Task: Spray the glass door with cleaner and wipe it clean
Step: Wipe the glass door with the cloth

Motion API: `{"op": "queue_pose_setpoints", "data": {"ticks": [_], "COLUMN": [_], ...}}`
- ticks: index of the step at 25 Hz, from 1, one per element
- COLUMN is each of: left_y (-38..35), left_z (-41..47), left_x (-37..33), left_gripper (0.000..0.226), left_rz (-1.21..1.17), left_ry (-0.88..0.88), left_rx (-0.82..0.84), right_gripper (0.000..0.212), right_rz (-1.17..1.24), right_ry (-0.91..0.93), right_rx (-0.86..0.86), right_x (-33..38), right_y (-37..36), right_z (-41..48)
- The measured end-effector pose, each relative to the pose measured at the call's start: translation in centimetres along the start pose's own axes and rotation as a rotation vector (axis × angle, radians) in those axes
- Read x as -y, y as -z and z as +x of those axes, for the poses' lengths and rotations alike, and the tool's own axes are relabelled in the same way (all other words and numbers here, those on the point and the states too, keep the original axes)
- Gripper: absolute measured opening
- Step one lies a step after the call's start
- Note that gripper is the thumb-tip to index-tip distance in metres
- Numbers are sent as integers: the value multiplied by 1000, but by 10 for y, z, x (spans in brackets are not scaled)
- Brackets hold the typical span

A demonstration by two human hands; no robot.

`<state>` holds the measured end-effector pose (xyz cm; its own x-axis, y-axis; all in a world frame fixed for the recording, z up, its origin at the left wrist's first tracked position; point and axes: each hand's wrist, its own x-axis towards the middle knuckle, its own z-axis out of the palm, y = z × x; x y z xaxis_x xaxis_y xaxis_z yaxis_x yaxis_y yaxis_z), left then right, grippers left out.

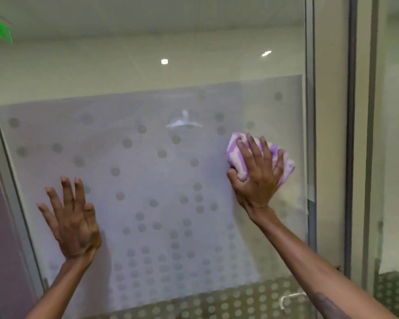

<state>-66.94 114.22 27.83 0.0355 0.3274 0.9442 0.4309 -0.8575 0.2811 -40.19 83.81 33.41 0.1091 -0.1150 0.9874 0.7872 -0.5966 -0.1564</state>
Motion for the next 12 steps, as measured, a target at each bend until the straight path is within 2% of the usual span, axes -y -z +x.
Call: {"op": "queue_pose_setpoints", "data": {"ticks": [4, 6, 8, 10, 12], "left_y": [2, 3, 4, 4, 5], "left_z": [1, 1, 0, 0, 1], "left_x": [-1, 0, 0, 0, -1], "left_gripper": [63, 64, 65, 67, 67], "left_rz": [-5, -2, -4, -11, -11], "left_ry": [-17, -16, -3, 12, 17], "left_rx": [-12, -4, 7, 15, 16], "right_gripper": [72, 68, 67, 67, 64], "right_rz": [115, 127, 86, 38, 1], "right_ry": [346, 565, 755, 823, 721], "right_rx": [84, 179, 254, 270, 243], "right_x": [85, 88, 60, 16, -28], "right_y": [-16, -12, -3, 6, 14], "right_z": [-48, -99, -144, -169, -166]}}
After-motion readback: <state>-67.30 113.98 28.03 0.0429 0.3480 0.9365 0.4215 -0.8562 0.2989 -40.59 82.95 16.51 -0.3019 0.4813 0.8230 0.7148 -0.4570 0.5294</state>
